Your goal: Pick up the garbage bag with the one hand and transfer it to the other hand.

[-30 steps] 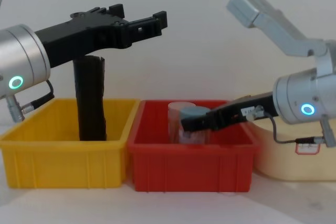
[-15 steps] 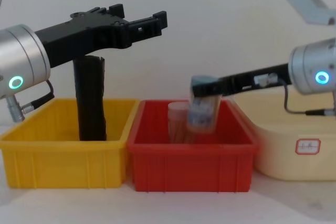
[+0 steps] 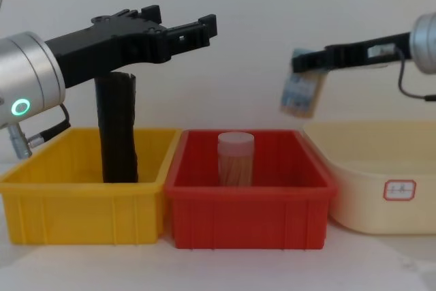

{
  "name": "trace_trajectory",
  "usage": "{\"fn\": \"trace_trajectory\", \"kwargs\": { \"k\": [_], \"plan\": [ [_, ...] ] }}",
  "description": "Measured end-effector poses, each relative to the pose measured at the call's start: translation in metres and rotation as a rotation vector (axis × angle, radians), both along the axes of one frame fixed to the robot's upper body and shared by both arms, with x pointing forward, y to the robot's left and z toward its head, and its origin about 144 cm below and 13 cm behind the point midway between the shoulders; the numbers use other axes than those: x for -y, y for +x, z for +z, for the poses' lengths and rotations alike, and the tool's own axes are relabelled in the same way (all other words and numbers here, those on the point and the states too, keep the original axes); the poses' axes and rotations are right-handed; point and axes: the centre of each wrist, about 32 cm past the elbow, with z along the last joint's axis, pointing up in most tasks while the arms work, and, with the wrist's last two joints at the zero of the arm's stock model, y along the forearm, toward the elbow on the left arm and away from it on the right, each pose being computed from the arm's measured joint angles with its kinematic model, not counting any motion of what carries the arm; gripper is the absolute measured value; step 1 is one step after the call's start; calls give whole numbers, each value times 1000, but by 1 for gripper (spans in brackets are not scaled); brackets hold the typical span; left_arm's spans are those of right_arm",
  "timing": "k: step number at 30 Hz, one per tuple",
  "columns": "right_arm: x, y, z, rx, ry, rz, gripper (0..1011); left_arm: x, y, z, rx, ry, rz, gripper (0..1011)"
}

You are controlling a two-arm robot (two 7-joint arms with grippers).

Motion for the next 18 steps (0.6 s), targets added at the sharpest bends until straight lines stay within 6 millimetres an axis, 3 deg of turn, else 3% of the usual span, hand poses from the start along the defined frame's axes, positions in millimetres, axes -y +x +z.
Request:
{"fn": "trace_trajectory", "kwargs": {
  "k": [10, 18],
  "plan": [
    [20, 13, 7, 49, -12, -92, 664, 0, 0, 0, 0, 0, 0, 1001],
    [33, 18, 0, 95, -87, -149, 664, 0, 0, 0, 0, 0, 0, 1000]
  ]
}}
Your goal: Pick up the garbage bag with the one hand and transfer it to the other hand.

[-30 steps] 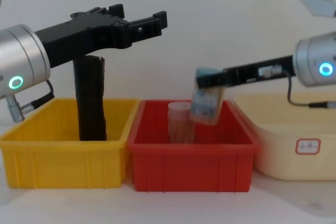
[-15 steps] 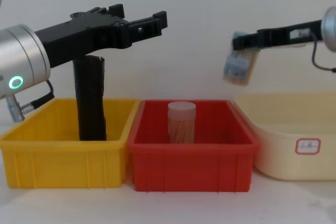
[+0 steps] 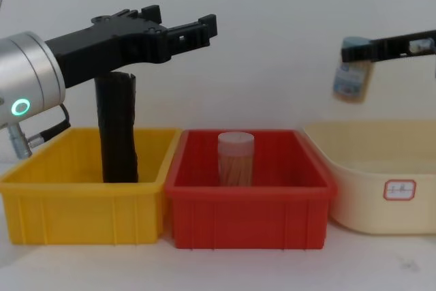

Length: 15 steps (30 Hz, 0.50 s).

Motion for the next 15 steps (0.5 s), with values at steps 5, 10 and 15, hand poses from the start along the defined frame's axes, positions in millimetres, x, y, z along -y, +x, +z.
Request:
{"fn": "trace_trajectory", "kwargs": {
  "k": [5, 10, 15],
  "plan": [
    [7, 0, -11, 13, -64, -22, 664, 0, 0, 0, 0, 0, 0, 1001],
    [11, -1, -20, 15, -112, -27, 664, 0, 0, 0, 0, 0, 0, 1000],
    [14, -3, -29, 8, -147, -26, 664, 0, 0, 0, 0, 0, 0, 1000]
  ]
}}
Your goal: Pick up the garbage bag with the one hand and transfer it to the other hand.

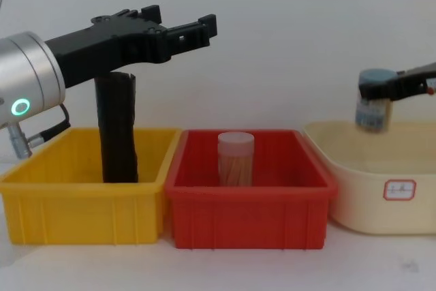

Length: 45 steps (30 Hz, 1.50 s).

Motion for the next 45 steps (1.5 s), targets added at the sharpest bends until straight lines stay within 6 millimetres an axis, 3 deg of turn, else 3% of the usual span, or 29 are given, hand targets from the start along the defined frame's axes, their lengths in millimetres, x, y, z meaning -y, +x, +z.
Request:
{"fn": "trace_trajectory", "kwargs": {
  "k": [2, 14, 28, 45],
  "plan": [
    [2, -1, -5, -8, -17, 2, 669, 0, 0, 0, 0, 0, 0, 1001],
    [3, -2, -16, -32, -22, -15, 1002, 0, 0, 0, 0, 0, 0, 1000],
    [0, -13, -10, -31, 77, -2, 1000, 0, 0, 0, 0, 0, 0, 1001],
    [-12, -68, -6, -25, 127, 134, 1000, 0, 0, 0, 0, 0, 0, 1000]
  ]
}}
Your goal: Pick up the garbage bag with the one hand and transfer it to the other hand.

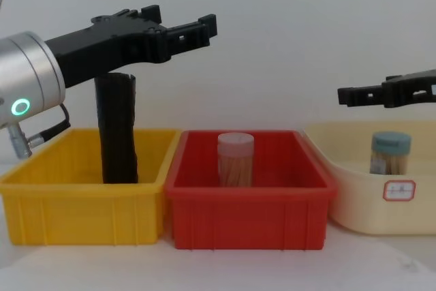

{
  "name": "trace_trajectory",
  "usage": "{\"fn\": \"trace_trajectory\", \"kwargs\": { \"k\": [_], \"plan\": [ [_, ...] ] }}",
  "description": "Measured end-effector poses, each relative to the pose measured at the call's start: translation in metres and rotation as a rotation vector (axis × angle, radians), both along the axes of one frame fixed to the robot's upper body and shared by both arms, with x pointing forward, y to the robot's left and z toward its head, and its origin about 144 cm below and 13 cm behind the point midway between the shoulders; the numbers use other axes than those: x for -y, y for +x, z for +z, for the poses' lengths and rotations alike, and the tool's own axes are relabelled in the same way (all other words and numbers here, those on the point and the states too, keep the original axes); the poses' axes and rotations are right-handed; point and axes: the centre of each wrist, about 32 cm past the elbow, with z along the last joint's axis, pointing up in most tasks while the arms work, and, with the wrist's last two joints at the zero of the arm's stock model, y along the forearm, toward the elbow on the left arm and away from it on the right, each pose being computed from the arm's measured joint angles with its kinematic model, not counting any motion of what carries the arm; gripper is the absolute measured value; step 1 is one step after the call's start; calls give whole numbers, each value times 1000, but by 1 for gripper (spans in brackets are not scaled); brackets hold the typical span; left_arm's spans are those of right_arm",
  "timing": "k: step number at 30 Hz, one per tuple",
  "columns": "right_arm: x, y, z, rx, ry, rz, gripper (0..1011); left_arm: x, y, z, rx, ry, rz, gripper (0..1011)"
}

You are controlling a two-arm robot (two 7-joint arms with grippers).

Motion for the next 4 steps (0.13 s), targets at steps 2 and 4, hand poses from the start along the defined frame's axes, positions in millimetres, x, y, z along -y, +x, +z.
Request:
{"fn": "trace_trajectory", "kwargs": {
  "k": [2, 4],
  "plan": [
    [-1, -5, 0, 1, 2, 11, 1000, 0, 0, 0, 0, 0, 0, 1000],
    [-2, -8, 0, 1, 2, 16, 1001, 0, 0, 0, 0, 0, 0, 1001]
  ]
}}
